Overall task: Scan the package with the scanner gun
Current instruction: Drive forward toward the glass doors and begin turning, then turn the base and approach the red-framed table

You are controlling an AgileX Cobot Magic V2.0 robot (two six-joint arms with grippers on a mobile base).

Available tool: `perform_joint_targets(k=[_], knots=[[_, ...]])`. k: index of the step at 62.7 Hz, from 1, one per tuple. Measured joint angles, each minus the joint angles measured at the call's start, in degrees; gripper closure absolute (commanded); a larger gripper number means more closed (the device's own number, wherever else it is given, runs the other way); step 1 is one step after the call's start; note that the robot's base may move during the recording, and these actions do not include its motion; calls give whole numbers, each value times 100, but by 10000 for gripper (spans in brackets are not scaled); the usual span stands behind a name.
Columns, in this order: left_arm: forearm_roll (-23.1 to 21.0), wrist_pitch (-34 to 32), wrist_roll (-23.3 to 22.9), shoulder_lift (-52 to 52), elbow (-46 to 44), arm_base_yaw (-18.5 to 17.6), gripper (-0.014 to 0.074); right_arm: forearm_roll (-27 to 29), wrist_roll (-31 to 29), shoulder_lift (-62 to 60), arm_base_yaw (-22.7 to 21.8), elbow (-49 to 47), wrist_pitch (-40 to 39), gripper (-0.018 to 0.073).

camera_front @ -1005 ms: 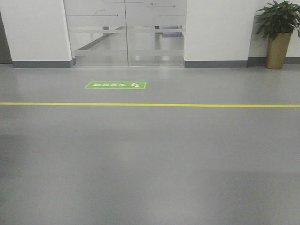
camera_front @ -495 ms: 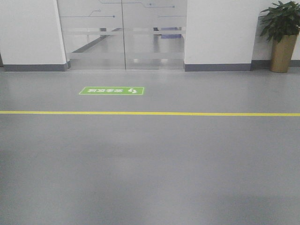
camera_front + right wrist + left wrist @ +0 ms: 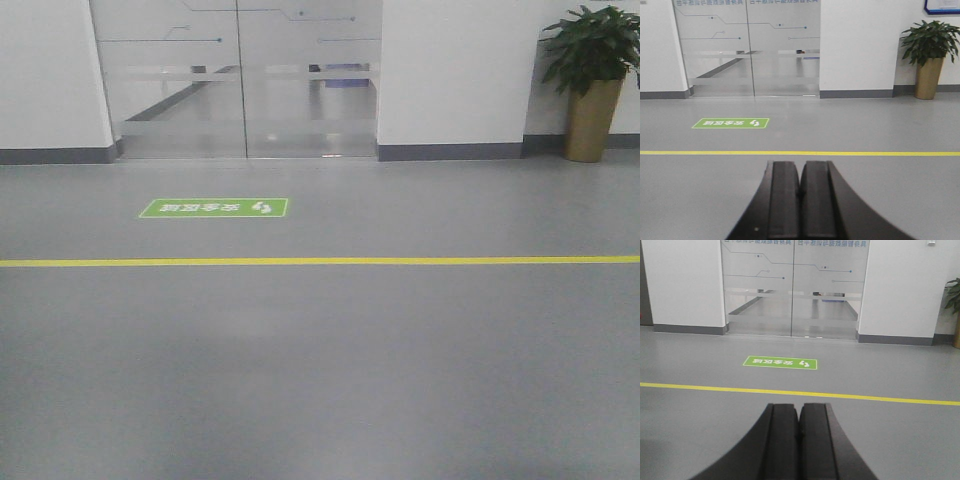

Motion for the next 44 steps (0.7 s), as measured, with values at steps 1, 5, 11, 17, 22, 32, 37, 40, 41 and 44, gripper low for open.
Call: perform_joint_targets(k=[1,5,11,17,22,32,37,40,41,44], knots=[[0,0,0,0,0,0,707,0,0,0,0,0,0,724],[0,0,0,0,0,0,707,0,0,0,0,0,0,724],[0,0,0,0,0,0,707,0,0,0,0,0,0,724],[0,0,0,0,0,0,707,0,0,0,0,0,0,724],[0,0,0,0,0,0,707,0,0,0,0,0,0,724],[0,0,0,0,0,0,707,0,0,0,0,0,0,724],[0,0,0,0,0,0,707,0,0,0,0,0,0,724],[0,0,0,0,0,0,707,0,0,0,0,0,0,724],[0,0,0,0,0,0,707,0,0,0,0,0,0,724],[0,0,0,0,0,0,707,0,0,0,0,0,0,724]])
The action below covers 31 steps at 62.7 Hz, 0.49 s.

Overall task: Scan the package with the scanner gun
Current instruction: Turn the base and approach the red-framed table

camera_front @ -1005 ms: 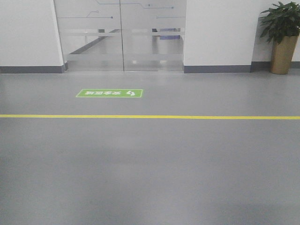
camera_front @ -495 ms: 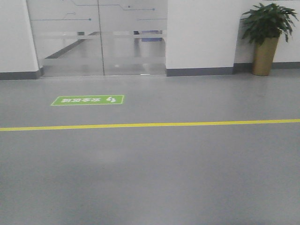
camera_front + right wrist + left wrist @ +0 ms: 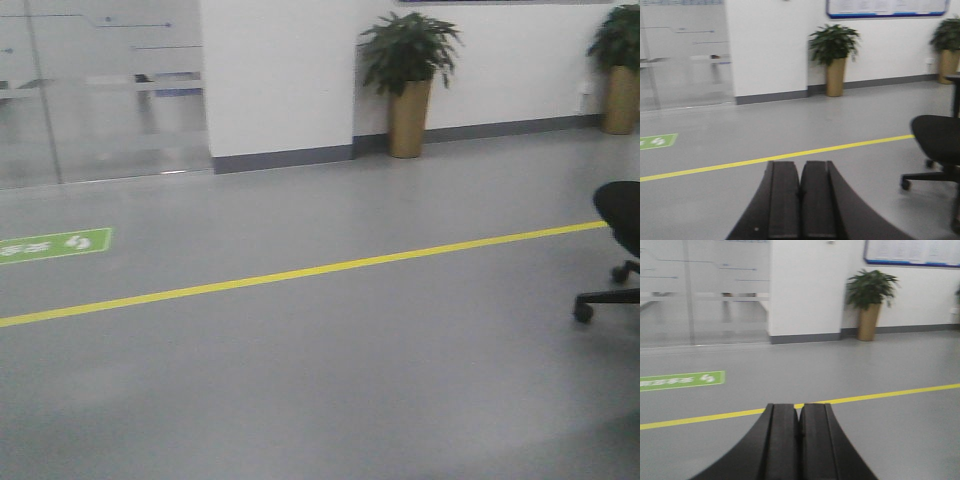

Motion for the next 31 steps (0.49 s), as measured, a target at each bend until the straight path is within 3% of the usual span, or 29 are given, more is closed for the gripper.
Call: perform_joint_targets(k=[31], knots=[[0,0,0,0,0,0,707,0,0,0,0,0,0,724]])
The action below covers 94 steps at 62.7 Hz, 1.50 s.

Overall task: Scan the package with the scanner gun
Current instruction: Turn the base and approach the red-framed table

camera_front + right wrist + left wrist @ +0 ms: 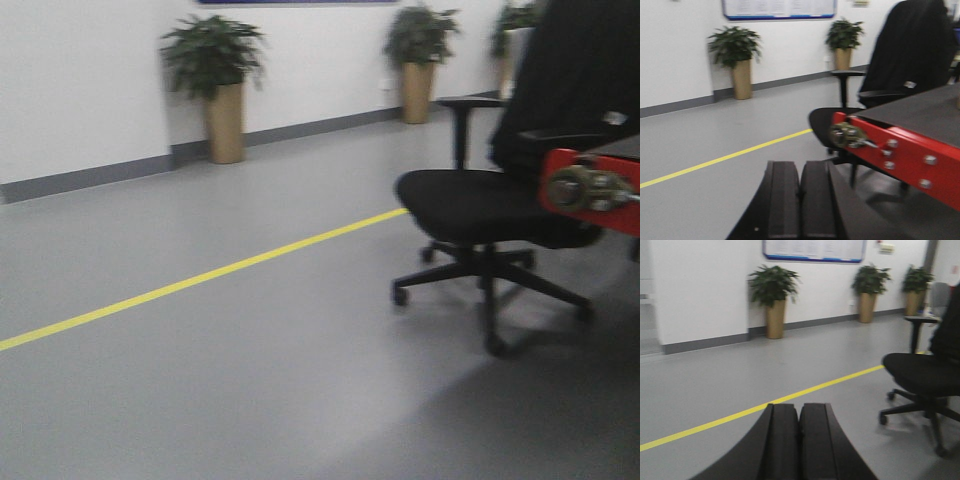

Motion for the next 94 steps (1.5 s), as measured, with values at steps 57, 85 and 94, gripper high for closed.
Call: perform_joint_targets(k=[57,85,94], knots=[[0,0,0,0,0,0,707,0,0,0,0,0,0,724],[0,0,0,0,0,0,707,0,0,0,0,0,0,724],[0,0,0,0,0,0,707,0,0,0,0,0,0,724]])
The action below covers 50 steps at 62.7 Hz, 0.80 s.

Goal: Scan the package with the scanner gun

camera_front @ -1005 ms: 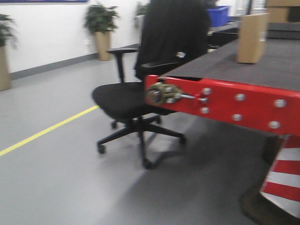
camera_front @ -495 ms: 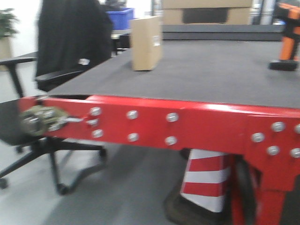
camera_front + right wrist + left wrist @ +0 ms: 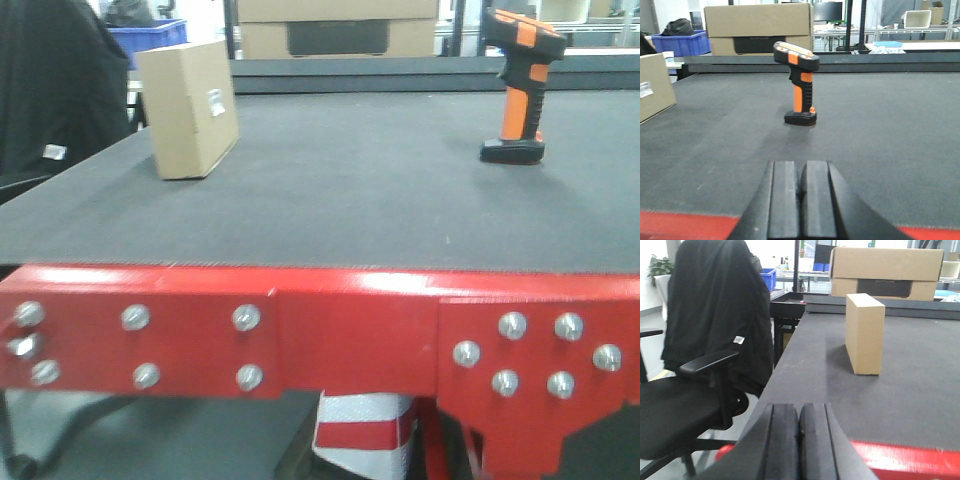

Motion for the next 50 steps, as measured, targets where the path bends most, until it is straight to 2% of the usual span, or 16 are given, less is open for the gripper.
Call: perform_joint_targets(k=[50], knots=[[0,0,0,0,0,-40,707,0,0,0,0,0,0,724]])
